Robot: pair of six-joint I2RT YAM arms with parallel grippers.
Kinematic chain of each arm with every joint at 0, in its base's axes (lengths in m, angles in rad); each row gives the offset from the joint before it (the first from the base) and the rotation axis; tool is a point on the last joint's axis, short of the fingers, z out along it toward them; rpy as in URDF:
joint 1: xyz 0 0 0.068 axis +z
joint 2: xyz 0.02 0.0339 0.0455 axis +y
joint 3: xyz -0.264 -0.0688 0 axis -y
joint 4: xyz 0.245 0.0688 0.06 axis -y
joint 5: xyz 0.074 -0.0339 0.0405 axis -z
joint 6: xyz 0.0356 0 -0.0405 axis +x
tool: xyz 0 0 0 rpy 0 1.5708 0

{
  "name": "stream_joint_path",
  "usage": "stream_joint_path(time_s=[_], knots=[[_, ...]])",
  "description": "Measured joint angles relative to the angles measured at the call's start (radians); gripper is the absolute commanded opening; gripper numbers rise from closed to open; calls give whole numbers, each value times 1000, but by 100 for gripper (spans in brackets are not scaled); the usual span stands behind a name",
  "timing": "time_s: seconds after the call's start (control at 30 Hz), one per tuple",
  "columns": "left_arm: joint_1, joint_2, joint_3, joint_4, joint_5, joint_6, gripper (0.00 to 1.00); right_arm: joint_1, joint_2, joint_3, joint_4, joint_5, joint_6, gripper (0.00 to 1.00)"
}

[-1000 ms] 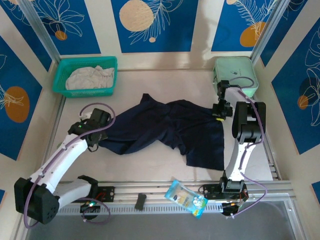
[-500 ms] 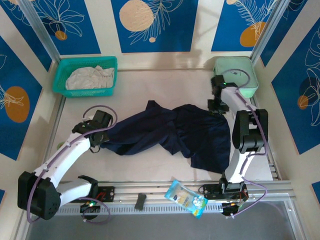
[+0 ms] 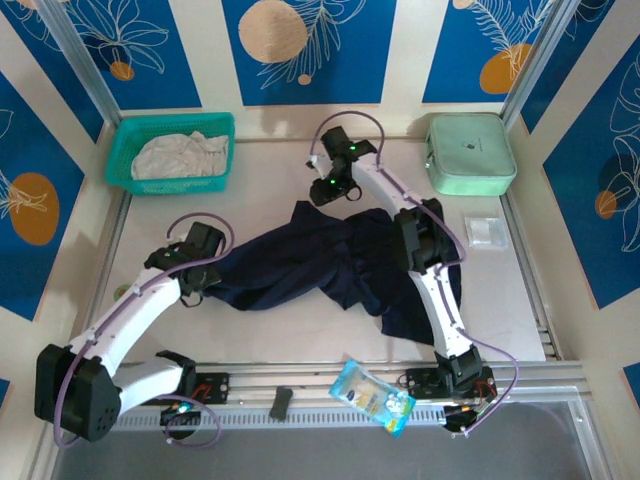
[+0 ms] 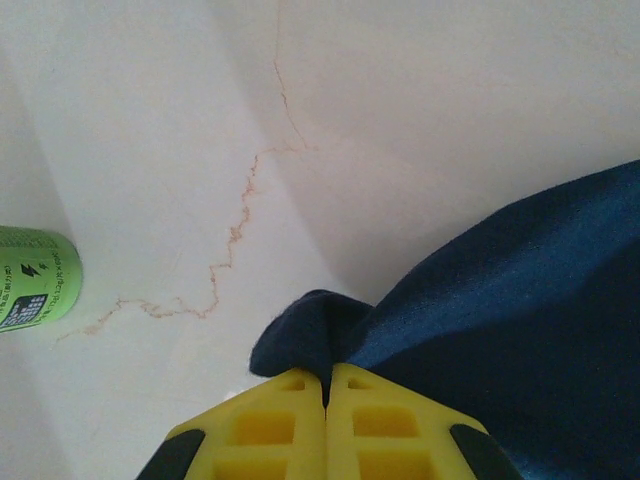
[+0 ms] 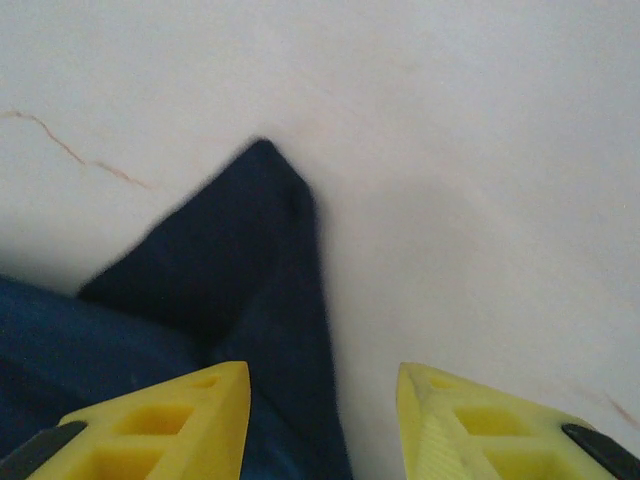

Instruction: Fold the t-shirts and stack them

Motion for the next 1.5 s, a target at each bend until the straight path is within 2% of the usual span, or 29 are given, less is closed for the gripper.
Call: stream_joint_path(time_s=[0.17, 0.33, 0.4, 0.43, 0.6, 0.63, 0.9, 1.17, 1.33, 1.5], knots=[[0, -2, -2, 2, 6, 0, 0, 50, 153, 198, -72, -17, -10, 52], [0, -2, -13, 12, 15, 0, 0, 85, 200, 233, -91, 64, 45, 54], [0, -2, -16, 16, 21, 0, 0, 90, 209, 248, -90, 105, 67, 51], [0, -2, -17, 19, 21, 0, 0, 91, 210, 253, -90, 127, 76, 47], [0, -2, -18, 31, 26, 0, 0, 84, 233, 285, -83, 242, 121, 10], [0, -2, -19, 34, 26, 0, 0, 82, 241, 298, -81, 262, 125, 0], [0, -8, -26, 35, 25, 0, 0, 6, 277, 359, -50, 392, 235, 0], [-1, -2, -26, 149, 40, 6, 0, -108, 148, 215, 0, 443, 324, 0], [-2, 114, 34, 228, 32, 66, 0, -125, 81, 216, 63, 518, 333, 0], [-3, 282, 224, 272, -23, 150, 0, -159, 68, 219, 127, 623, 336, 0]])
